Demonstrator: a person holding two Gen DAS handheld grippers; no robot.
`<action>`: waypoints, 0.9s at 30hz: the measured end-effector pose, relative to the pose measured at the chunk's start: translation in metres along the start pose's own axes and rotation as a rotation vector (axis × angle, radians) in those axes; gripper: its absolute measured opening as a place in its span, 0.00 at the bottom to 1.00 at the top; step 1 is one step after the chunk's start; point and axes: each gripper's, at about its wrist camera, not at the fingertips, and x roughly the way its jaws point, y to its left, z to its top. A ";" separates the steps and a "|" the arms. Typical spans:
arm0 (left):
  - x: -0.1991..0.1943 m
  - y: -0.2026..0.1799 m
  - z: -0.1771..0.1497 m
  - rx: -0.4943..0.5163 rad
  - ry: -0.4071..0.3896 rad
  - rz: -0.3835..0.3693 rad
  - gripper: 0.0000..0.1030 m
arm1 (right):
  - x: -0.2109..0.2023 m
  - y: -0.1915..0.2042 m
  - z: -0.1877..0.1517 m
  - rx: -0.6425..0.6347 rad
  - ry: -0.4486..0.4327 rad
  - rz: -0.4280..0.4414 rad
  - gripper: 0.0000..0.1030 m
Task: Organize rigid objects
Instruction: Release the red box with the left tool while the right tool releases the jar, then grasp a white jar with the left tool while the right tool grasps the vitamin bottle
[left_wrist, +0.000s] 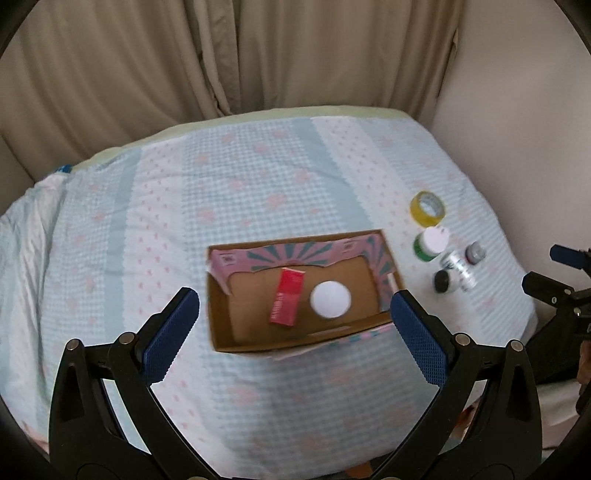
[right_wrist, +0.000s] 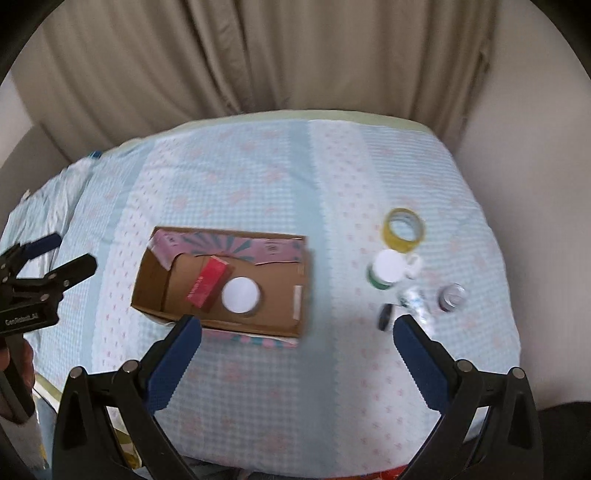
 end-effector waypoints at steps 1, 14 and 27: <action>-0.002 -0.008 0.000 -0.005 -0.005 -0.003 1.00 | -0.004 -0.010 -0.002 0.010 -0.004 -0.003 1.00; 0.023 -0.148 0.012 -0.072 -0.018 0.034 1.00 | 0.006 -0.154 -0.009 -0.060 -0.014 0.046 1.00; 0.109 -0.247 0.040 -0.001 0.089 -0.008 1.00 | 0.067 -0.233 -0.005 -0.101 0.092 0.082 1.00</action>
